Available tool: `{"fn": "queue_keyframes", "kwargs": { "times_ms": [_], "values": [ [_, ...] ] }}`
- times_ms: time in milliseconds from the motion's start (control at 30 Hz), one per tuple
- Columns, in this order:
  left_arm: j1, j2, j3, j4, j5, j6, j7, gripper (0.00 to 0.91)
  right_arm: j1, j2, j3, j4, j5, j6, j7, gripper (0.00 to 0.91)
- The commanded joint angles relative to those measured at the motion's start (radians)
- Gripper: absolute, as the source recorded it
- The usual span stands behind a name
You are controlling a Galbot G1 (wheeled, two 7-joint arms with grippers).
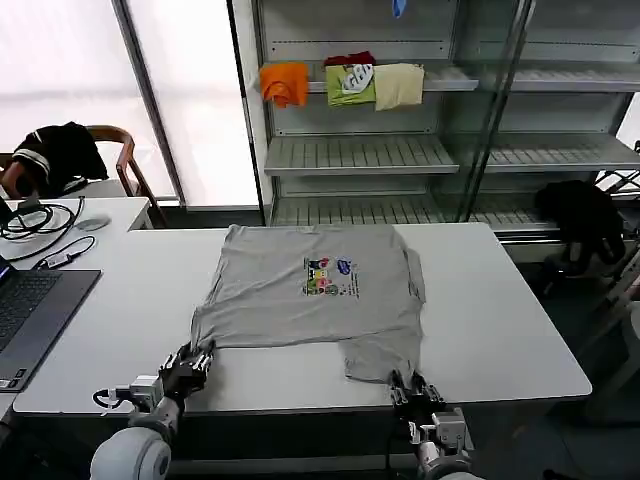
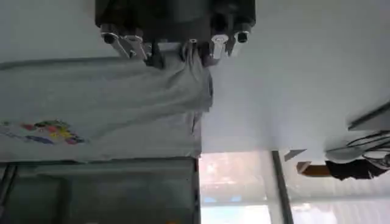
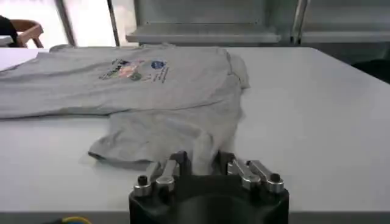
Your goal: Fold and organize the clothes.
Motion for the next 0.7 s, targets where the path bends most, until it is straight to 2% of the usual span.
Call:
{"fn": "queue_keyframes", "kwargs": {
  "times_ms": [33,433,700],
  "values": [
    [0.005,-0.001,0.001,0.006,0.001,0.004,0.0,0.02,0.005,0.007,0.002,-0.002,0.005,-0.005,0.005,0.0],
    [-0.005,-0.011,-0.003,0.002,0.001,-0.019,-0.008,0.02,-0.017,-0.014,0.013,0.019,-0.001,0.025,-0.021,0.0],
    [0.02,-0.025,-0.009,-0.102,0.011,-0.058,-0.016,0.02,-0.024,-0.02,0.058,0.09,-0.019,0.052,-0.052,0.0]
  ]
}}
